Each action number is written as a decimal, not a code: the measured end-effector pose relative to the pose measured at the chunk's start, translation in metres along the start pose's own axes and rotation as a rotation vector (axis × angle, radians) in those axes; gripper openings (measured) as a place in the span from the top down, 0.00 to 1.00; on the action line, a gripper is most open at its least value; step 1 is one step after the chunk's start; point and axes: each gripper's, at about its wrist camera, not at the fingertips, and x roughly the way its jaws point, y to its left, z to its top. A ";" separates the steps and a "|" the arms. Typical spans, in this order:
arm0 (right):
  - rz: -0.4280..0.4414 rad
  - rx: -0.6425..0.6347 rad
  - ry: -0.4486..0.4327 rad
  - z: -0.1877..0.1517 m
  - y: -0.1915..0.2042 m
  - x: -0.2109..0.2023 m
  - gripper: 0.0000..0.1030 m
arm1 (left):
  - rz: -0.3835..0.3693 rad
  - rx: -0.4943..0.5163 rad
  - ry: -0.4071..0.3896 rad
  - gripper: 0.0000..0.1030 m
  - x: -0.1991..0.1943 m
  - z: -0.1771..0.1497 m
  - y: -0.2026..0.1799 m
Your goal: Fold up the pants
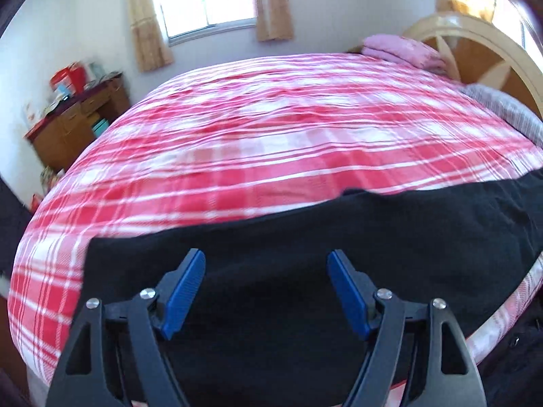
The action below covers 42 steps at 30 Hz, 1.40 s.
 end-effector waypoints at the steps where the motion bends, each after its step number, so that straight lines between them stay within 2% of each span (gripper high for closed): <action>1: -0.001 -0.010 0.002 -0.001 0.003 0.001 0.43 | -0.008 0.005 0.004 0.25 0.001 0.003 -0.007; 6: 0.004 -0.049 -0.002 -0.006 0.012 0.006 0.47 | -0.045 0.039 0.000 0.25 0.001 0.010 -0.036; 8: 0.014 -0.033 -0.014 -0.006 0.006 0.008 0.56 | -0.053 0.045 0.004 0.25 0.002 0.009 -0.040; 9: 0.024 -0.015 -0.017 -0.006 0.000 0.010 0.64 | -0.056 0.045 0.006 0.25 0.002 0.008 -0.041; 11: 0.101 0.070 -0.027 -0.006 -0.017 0.012 0.67 | -0.053 0.047 0.018 0.25 0.004 0.006 -0.040; 13: 0.125 0.087 -0.024 -0.006 -0.021 0.012 0.68 | -0.045 0.036 0.028 0.25 0.007 0.004 -0.036; 17: 0.088 0.059 -0.033 -0.008 -0.012 0.010 0.71 | -0.024 0.022 0.035 0.25 0.009 0.001 -0.028; 18: 0.085 0.041 -0.031 -0.009 -0.007 0.011 0.81 | -0.017 0.022 0.034 0.25 0.009 0.000 -0.025; 21: 0.082 0.017 -0.037 -0.011 0.002 0.010 0.87 | 0.004 0.003 0.029 0.25 0.007 -0.001 -0.010; 26: 0.077 0.008 -0.076 -0.009 0.010 0.000 0.89 | 0.104 -0.058 0.011 0.25 0.002 -0.003 0.035; 33: 0.090 -0.099 -0.142 -0.006 0.053 -0.026 0.89 | 0.241 -0.180 -0.006 0.25 -0.009 -0.009 0.105; 38: 0.137 -0.216 -0.150 -0.011 0.103 -0.037 0.90 | 0.252 -0.244 0.041 0.25 0.001 -0.023 0.132; 42: 0.184 -0.297 -0.142 -0.020 0.144 -0.038 0.90 | 0.230 -0.259 0.076 0.24 0.015 -0.031 0.133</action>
